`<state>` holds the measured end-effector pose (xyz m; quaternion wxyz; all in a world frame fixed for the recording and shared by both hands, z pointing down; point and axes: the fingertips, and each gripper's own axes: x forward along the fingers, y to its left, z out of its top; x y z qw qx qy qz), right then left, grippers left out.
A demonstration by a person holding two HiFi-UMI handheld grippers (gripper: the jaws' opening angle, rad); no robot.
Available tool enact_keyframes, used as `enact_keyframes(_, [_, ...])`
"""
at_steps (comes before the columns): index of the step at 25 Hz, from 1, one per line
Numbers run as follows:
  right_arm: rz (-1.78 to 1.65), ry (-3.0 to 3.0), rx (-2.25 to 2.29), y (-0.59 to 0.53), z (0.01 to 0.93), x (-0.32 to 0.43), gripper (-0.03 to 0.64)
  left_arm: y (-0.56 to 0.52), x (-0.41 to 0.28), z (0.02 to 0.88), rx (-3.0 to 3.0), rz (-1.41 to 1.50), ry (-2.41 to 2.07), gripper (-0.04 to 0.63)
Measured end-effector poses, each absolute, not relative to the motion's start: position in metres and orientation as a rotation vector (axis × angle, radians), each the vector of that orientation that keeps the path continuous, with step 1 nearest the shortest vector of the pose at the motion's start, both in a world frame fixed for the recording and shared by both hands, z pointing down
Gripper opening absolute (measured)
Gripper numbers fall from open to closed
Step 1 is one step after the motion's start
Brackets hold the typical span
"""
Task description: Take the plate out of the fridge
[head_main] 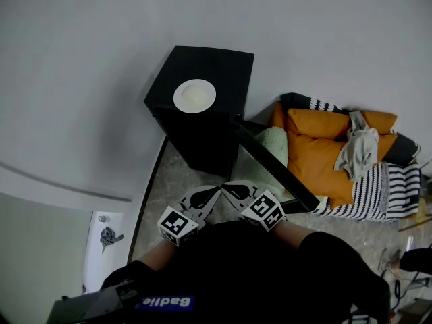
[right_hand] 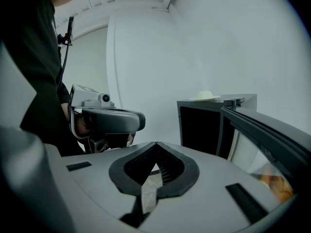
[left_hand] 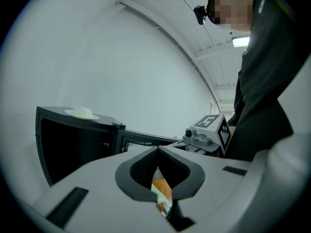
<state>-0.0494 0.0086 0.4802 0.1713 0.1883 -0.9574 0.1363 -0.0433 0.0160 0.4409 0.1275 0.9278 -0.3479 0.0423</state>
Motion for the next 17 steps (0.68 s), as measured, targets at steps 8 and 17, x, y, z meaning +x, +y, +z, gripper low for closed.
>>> enact_keyframes(8, [0.386,-2.717,0.529,0.0056,0.48,-0.0505,0.011,0.0131,-0.0445,0.4409,2.699,0.125,-1.015,0.008])
enact_keyframes(17, [0.394,-2.719,0.527,0.0051,0.4807,-0.0514,0.011,0.0116,-0.0434,0.4424,2.693,0.125,-1.005,0.008])
